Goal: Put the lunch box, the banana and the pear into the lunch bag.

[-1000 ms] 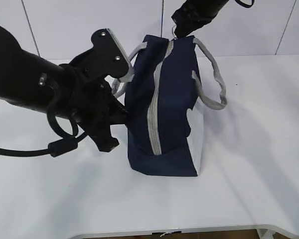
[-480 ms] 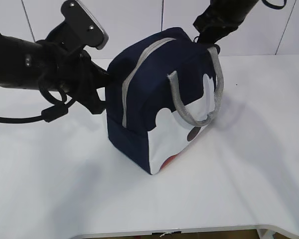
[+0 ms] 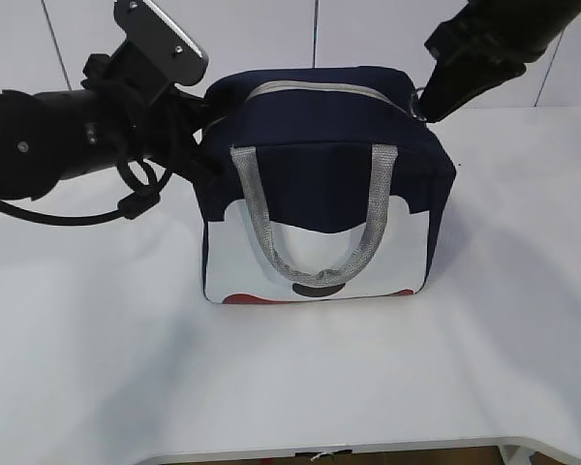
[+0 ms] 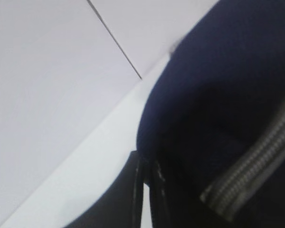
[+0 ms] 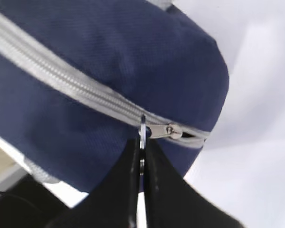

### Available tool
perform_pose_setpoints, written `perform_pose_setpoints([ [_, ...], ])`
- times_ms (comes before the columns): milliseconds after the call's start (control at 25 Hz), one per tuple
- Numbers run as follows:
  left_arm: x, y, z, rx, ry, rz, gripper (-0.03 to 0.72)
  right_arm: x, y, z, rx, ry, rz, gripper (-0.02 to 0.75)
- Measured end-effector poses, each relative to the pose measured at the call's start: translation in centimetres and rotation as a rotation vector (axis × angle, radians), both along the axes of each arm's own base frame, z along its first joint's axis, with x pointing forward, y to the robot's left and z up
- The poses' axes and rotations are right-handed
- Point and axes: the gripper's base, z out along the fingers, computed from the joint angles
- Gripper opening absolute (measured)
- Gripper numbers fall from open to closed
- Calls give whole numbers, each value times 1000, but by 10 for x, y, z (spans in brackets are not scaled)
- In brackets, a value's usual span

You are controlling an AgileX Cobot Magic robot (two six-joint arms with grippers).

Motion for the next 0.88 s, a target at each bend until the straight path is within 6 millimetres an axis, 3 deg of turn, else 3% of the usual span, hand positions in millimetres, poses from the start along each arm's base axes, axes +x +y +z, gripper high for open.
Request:
perform_pose_setpoints([
  [280,9,-2,-12,-10,-56,31,-16,-6,2,6,64,31,-66,18],
  [760,9,-1,-11,-19,-72,39,-14,-6,3,7,107,75,-150,18],
  [880,8,-1,-10,-16,-51,36,21,-6,3,7,107,76,-152,18],
])
